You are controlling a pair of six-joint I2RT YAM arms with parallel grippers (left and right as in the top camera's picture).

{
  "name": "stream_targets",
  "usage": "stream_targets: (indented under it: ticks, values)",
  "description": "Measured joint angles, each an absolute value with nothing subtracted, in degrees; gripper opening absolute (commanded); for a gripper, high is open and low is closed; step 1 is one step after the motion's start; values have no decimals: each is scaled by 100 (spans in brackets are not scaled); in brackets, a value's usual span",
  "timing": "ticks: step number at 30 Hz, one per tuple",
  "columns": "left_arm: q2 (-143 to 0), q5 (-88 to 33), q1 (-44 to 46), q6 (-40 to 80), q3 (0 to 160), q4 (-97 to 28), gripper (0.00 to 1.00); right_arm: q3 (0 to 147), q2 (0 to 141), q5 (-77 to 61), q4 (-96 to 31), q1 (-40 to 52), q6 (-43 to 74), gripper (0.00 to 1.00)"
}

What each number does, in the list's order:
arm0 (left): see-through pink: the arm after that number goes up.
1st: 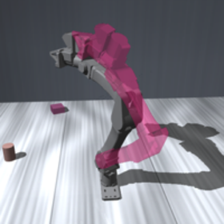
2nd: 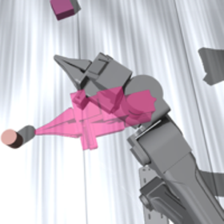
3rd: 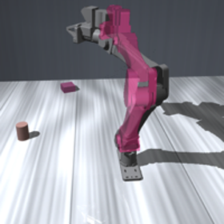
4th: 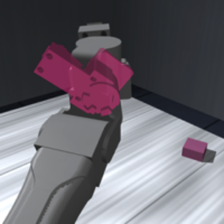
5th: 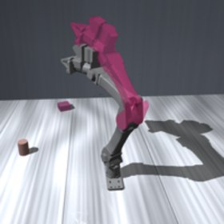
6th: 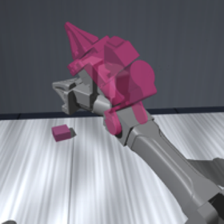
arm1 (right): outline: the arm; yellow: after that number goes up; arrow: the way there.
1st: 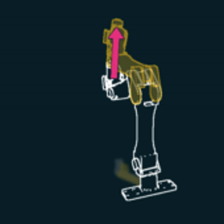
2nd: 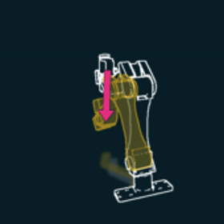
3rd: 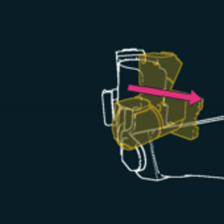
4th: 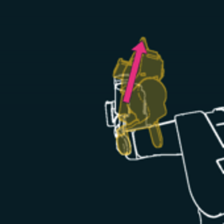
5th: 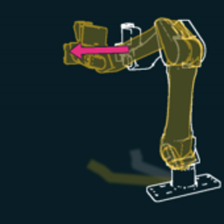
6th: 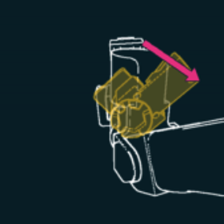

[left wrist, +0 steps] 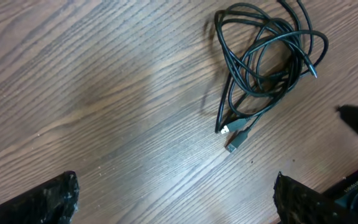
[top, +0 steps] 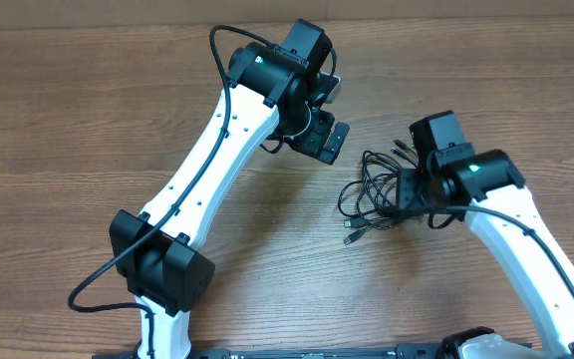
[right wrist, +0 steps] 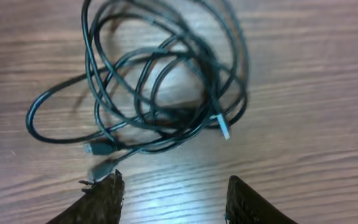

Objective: Untangle cables

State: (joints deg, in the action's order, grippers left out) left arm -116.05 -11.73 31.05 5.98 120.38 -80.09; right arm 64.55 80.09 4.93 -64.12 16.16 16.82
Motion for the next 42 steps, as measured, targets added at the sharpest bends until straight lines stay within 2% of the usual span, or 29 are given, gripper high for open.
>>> stream_targets:
  ticks: [9,16,21,27,42]
  values:
    - [-11605,-1170,3105,598,12036,-7964,100,6219,8519,40,-6200,1616,2438,53]
    - [-11605,-1170,3105,598,12038,-7966,100,5841,8943,25,-5404,1616,2532,53]
    - [-11605,-1168,3105,600,12036,-7966,100,5835,8986,45,-5315,1522,2633,52]
    - [-11605,-1168,3105,598,12036,-7961,100,5450,9008,82,-5081,939,2679,49]
    - [-11605,-1170,3105,598,12036,-7839,100,5330,9030,-215,-4438,919,2676,49]
